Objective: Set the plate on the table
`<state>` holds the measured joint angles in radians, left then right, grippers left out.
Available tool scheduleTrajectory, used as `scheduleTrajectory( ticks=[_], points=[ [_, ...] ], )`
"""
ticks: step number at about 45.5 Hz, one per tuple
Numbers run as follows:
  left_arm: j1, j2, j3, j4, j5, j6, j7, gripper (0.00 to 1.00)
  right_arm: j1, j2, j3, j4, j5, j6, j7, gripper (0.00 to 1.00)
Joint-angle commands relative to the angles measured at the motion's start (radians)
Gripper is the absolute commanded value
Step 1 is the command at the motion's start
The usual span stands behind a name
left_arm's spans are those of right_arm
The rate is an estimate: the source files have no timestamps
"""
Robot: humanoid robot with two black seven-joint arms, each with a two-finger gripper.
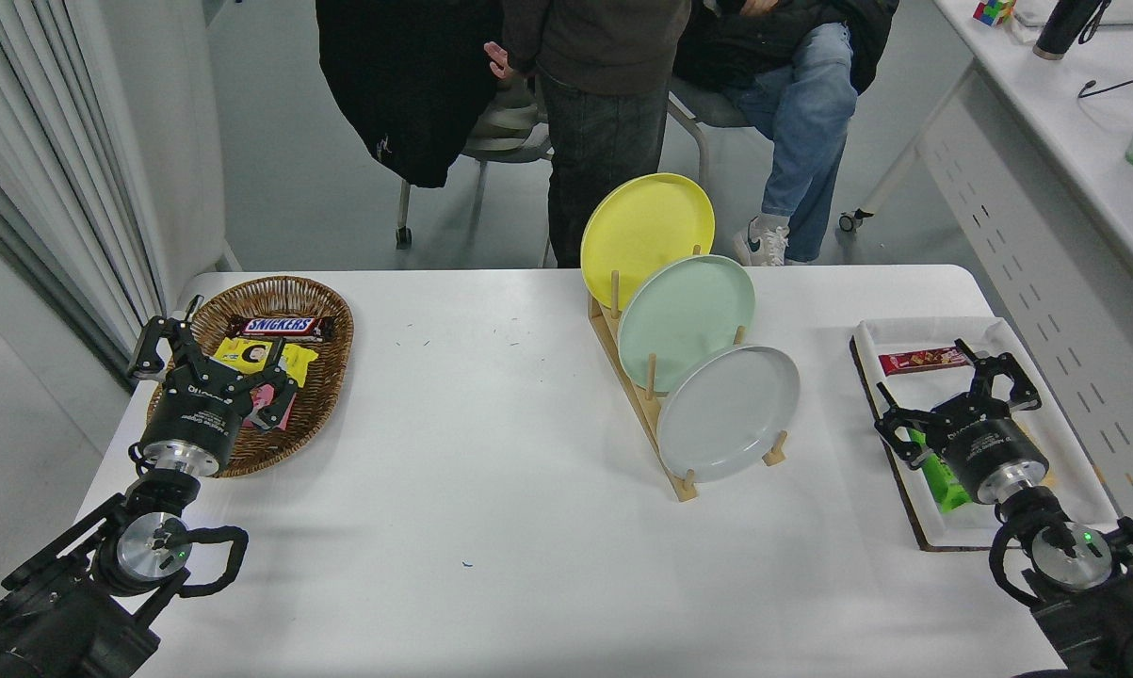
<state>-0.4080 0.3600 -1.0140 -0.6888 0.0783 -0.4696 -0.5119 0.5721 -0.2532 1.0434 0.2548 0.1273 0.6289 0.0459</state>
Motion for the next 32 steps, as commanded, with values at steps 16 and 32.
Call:
scheduleTrajectory(
  ticks=[16,32],
  points=[
    [0.0,-0.001,-0.002,0.0,-0.005,-0.001,0.0,0.98,0.0,0.0,-0.002,0.0,0.0,-0.002,0.0,1.0],
    [0.0,-0.001,-0.002,0.0,-0.005,-0.001,0.0,0.98,0.009,-0.001,-0.005,0.0,0.0,-0.003,-0.001,1.0]
  ],
)
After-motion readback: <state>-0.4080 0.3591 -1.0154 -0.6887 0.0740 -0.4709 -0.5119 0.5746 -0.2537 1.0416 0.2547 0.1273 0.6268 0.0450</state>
